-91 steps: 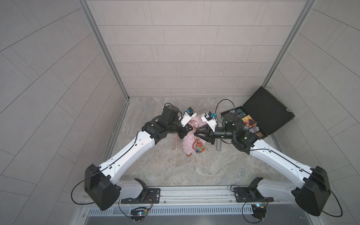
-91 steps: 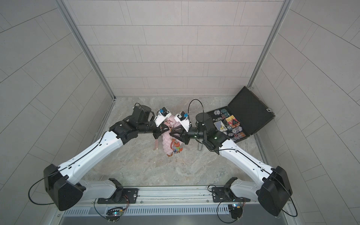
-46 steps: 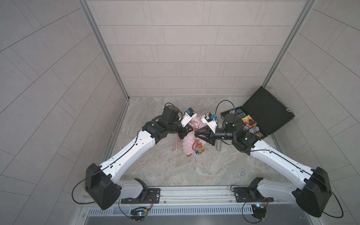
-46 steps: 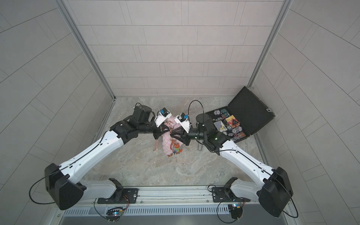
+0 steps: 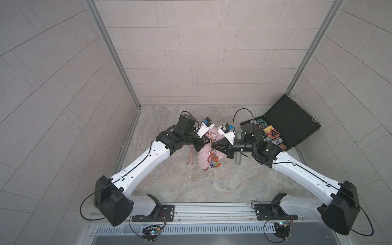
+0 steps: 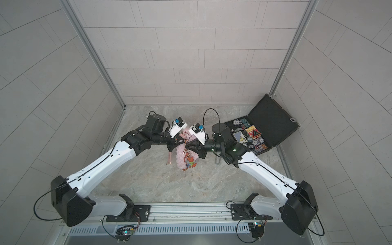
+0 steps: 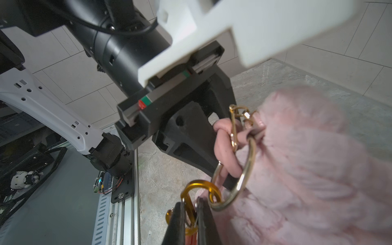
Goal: Remove the decoration from the bag
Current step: Remove the decoration item from the bag.
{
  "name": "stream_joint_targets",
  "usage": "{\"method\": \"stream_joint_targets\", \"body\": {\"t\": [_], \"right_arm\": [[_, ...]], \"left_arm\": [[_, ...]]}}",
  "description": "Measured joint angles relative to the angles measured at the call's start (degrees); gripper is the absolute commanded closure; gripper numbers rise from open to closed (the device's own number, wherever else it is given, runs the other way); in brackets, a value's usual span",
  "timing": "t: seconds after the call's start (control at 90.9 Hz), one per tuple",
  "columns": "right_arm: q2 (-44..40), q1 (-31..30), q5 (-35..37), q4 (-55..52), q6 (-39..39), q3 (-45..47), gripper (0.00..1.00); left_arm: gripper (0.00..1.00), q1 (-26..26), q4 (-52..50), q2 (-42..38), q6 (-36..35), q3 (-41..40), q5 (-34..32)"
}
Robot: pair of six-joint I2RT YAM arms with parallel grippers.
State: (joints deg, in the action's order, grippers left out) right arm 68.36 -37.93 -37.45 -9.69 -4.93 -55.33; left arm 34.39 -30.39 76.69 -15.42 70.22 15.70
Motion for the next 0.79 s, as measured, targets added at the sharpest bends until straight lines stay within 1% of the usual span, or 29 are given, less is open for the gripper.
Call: {"method": "stream_joint_targets", "body": {"t": [0.407,0.638,0.792], "right_arm": [[0.0,-1.33,0.37,0.28,-0.31,-1.36,1.0],[0.0,-1.6,1.9,2.89,-2.49,-1.36,1.0],[-0.37,-1.7,3.19,6.54,-5.05,-0.39,1.0]], "left_arm": [[1.0,0.0,-1.36,0.57,-0.63,0.76,0.83],[1.0,0.0,-1.38,0.72,-0.66,0.76,1.22],[1.0,0.0,-1.46,0.72,-0.85,0.76,1.42]]}}
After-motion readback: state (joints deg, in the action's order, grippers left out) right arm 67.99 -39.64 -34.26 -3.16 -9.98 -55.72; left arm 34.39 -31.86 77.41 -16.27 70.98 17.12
